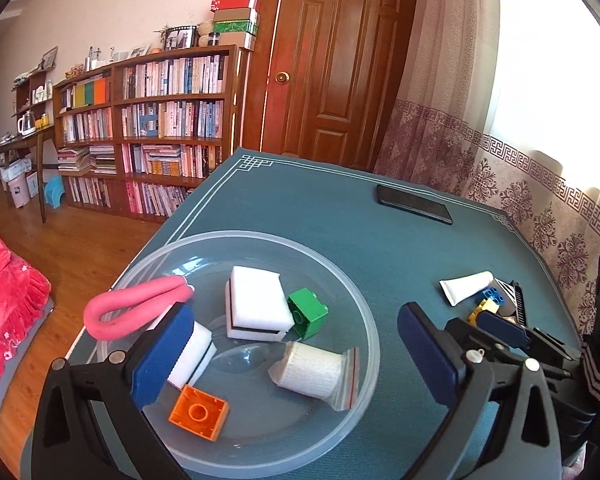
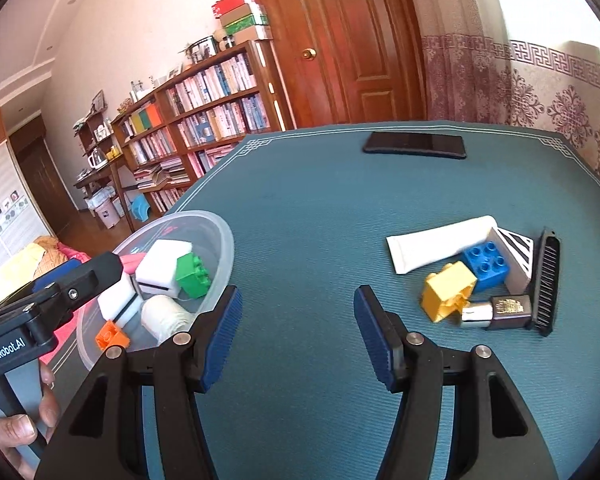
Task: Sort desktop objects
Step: 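Drop the pink tube and green brick into the clear bowl with both tools, then move the left tool to the yellow brick while the right tool approaches the black comb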
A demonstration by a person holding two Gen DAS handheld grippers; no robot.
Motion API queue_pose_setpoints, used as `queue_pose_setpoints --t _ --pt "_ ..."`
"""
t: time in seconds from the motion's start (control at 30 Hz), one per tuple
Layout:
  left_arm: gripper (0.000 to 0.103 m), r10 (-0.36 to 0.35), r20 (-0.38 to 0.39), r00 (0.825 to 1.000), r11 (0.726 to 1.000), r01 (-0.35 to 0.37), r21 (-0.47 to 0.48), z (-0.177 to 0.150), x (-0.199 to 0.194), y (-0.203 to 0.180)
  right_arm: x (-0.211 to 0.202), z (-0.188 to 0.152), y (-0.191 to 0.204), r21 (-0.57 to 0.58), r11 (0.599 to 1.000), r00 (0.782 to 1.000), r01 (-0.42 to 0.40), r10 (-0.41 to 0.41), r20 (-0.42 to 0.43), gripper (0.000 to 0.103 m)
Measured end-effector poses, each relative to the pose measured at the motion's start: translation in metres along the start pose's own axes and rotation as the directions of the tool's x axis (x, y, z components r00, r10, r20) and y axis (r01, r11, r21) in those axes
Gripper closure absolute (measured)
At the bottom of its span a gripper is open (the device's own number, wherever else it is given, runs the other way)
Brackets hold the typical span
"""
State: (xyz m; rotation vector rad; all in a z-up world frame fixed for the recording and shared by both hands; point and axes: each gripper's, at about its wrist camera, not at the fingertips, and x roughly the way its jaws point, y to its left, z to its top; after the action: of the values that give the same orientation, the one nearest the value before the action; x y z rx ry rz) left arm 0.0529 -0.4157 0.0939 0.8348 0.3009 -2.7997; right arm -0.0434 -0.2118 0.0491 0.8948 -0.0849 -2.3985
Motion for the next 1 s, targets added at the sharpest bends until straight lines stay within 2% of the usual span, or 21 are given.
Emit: queue_pose_setpoints --t 0.2,0.37,0.57,0.77,1.0 --pt "0.001 -0.031 -0.024 0.999 0.999 0.032 0.036 -0.003 0.004 -0.024 -0.017 0.0 -0.047 0.093 0.991 0.994 0.101 -0.104 0.023 0.041" --pt "0.001 -0.065 -0.04 0.997 0.995 0.067 0.068 -0.006 0.007 -0.045 -0.033 0.001 -0.085 0.157 0.963 0.972 0.219 -0.23 0.052 0.041" --pt "0.001 -0.114 -0.071 0.991 0.985 0.123 0.125 -0.009 0.015 -0.076 -0.042 0.001 -0.128 0.241 0.923 0.948 0.3 -0.317 0.034 0.041" --pt "0.001 -0.149 -0.096 0.984 0.971 0.164 0.173 -0.014 0.021 -0.1 -0.037 -0.002 -0.148 0.255 0.902 0.933 0.35 -0.359 -0.01 0.041" --pt "0.001 -0.167 -0.122 0.978 0.964 0.188 0.187 -0.018 0.03 -0.113 -0.017 0.001 -0.155 0.229 0.906 0.934 0.356 -0.351 -0.063 0.041"
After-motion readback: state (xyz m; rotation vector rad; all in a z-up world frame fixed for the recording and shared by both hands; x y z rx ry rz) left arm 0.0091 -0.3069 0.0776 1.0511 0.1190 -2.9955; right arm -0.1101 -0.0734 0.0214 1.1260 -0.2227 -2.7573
